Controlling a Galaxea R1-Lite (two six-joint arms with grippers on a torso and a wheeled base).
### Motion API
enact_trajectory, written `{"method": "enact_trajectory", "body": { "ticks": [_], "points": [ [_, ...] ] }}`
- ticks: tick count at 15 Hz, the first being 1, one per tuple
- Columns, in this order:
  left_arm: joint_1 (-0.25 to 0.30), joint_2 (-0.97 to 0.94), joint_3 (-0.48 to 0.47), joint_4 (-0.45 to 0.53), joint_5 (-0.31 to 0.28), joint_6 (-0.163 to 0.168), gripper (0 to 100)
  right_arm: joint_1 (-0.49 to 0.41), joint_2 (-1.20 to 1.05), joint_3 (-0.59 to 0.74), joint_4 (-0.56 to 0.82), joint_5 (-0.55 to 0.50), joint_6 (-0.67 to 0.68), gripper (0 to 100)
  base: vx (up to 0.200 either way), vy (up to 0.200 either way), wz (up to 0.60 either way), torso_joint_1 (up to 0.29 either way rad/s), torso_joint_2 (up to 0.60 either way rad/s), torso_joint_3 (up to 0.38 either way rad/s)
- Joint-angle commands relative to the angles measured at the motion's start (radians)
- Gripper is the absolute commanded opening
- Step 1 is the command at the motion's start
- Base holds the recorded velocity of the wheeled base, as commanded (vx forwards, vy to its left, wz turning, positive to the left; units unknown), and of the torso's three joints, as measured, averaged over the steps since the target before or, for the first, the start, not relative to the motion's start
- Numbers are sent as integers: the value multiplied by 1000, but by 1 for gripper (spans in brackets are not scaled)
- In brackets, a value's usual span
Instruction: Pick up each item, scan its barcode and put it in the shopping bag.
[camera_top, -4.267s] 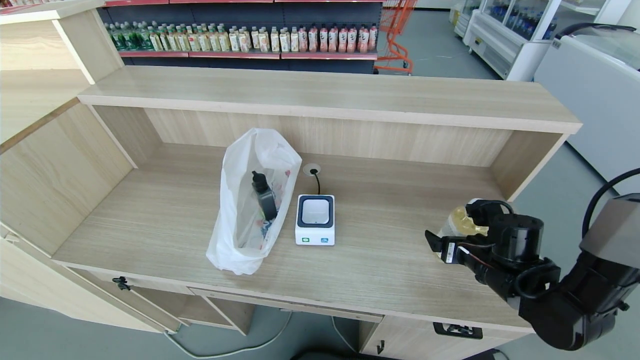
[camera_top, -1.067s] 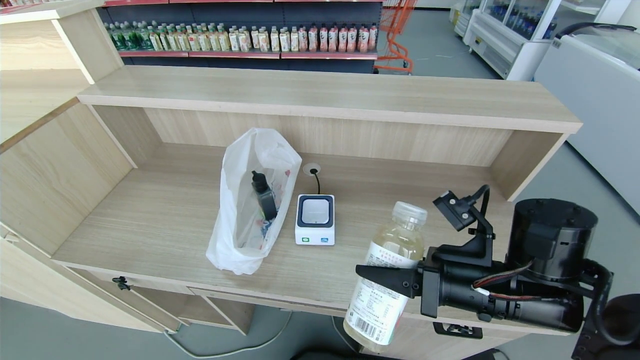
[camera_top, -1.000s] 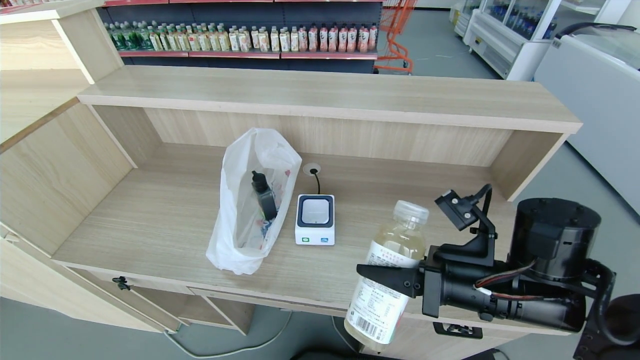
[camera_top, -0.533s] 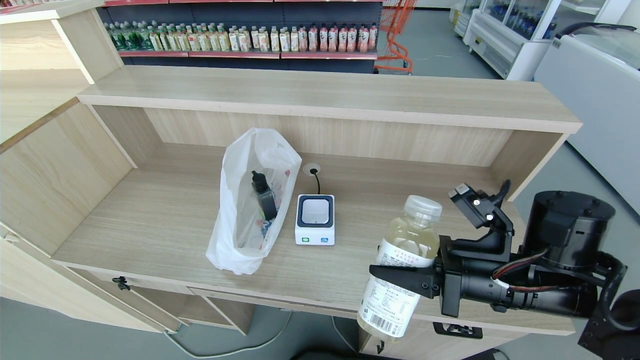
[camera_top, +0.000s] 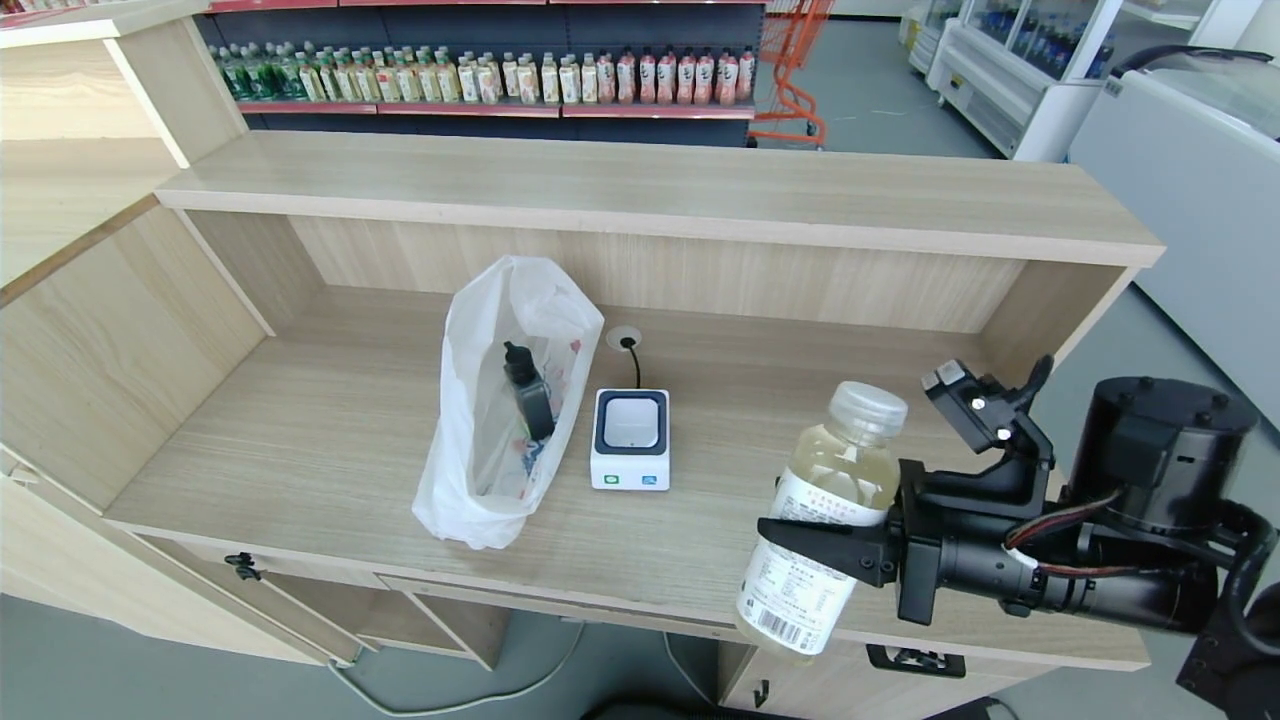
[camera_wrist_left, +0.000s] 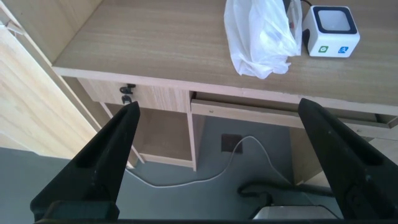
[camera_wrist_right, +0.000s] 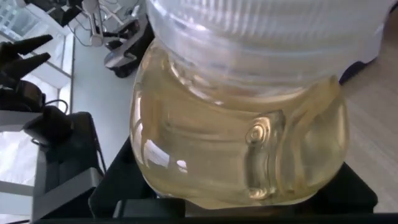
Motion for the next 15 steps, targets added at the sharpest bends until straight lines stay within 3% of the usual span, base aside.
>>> {"method": "enact_trajectory", "body": {
  "ticks": [1,5,8,15],
  "points": [
    [0,0,0,0,0,0,100,-57,-45,-5,-1,-11,-178,0,0,0,0,0,0,0],
    [0,0,0,0,0,0,100,-272,-77,-35,-7,-23,-605,0,0,0,0,0,0,0],
    [0,0,0,0,0,0,100,-347,-80,-58,-7,-29,-760,0,0,0,0,0,0,0],
    [0,0,0,0,0,0,100,-349,-117,-5,-7,-49,-767,0,0,0,0,0,0,0]
  ]
}}
